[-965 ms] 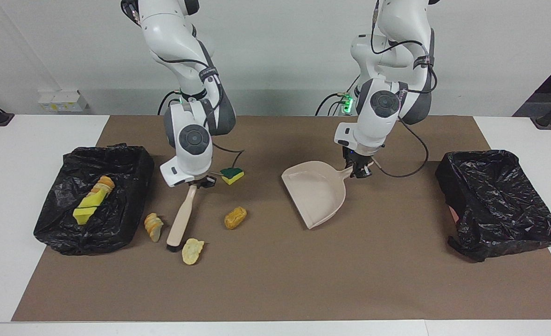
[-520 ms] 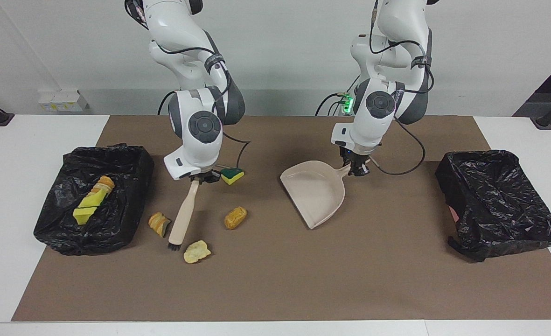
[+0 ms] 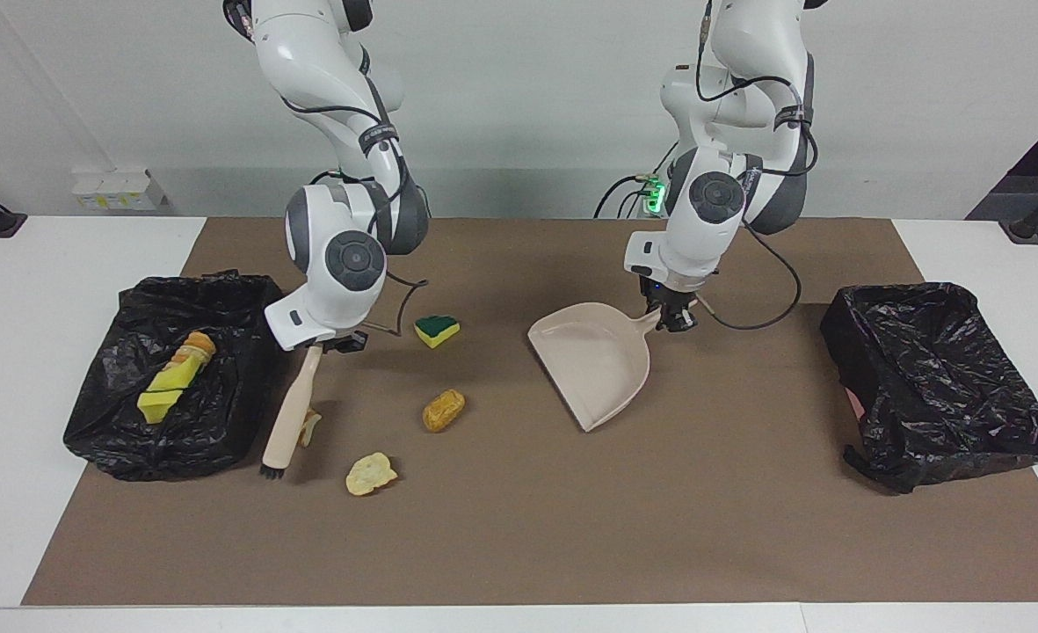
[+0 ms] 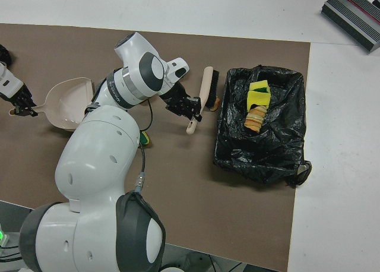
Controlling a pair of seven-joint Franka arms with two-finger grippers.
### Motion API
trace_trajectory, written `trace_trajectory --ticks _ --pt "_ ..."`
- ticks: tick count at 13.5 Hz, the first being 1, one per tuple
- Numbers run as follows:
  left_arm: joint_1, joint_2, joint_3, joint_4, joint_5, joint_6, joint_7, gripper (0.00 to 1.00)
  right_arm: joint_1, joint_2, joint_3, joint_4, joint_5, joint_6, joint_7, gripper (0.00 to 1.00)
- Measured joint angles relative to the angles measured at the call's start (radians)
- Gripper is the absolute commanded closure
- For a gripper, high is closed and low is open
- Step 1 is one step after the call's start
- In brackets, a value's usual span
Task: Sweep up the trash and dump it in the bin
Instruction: 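Grasp the wooden brush with the right gripper and lift it, then sweep the bread pieces toward the dustpan with the right gripper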
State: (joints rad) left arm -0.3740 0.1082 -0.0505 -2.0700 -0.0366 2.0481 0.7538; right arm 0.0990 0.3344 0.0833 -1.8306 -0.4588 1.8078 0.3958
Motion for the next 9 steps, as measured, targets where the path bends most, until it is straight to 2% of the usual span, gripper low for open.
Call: trace_trajectory --ticks 3,6,9 --pt "0.0 0.0 0.0 0.0 0.0 0.0 -0.001 1.0 0.005 -0.009 0.019 -0.006 0.04 0.044 -0.173 1.0" --pt "0.0 0.0 0.0 0.0 0.0 0.0 -0.006 1.0 0.037 -0.012 0.026 -0.008 0.158 0.111 -0.31 1.0" --pt "-0.002 0.0 0.0 0.0 0.0 0.003 -0.02 1.0 0.074 -0.012 0.035 -0.006 0.317 0.13 -0.447 1.0"
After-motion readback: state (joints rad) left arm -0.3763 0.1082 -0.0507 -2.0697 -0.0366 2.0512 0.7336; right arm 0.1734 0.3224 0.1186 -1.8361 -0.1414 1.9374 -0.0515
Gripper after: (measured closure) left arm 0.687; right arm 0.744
